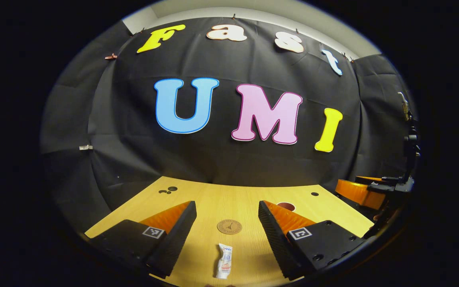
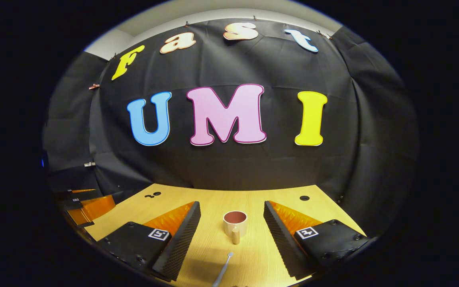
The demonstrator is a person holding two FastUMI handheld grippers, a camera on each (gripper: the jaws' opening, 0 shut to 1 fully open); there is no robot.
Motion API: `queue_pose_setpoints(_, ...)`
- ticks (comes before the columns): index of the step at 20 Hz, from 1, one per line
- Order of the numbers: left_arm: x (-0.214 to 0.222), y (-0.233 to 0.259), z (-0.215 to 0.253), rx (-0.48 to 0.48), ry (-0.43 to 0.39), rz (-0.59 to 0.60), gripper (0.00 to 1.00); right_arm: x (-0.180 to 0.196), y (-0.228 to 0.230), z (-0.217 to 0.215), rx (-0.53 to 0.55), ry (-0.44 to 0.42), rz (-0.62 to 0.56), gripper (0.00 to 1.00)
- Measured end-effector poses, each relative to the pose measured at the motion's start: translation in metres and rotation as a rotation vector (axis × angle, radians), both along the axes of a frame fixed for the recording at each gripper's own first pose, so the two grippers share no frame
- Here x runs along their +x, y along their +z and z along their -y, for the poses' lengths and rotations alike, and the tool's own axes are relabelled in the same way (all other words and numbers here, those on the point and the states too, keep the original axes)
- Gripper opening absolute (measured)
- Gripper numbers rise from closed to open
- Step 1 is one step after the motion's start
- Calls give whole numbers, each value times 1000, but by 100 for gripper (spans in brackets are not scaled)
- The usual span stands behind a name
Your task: Put the toothbrush and toothpaste on the desktop into the cup, then pick up the cup and place it on the coaster on the desktop.
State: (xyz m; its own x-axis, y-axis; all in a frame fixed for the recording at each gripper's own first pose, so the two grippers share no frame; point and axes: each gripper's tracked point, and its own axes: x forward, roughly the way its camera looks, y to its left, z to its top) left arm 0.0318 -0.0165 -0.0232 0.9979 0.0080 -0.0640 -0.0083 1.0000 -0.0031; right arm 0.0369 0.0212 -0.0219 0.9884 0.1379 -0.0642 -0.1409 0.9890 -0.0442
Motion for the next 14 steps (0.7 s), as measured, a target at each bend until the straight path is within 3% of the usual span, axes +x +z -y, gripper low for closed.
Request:
queue_pose_setpoints(4, 11, -21, 0, -6, 3, -45, 97, 8, -8, -3, -5, 23, -29, 98)
queue_pose_setpoints(14, 29, -127, 11, 35, -30, -297, 97, 28, -40, 7, -1, 63, -139, 98)
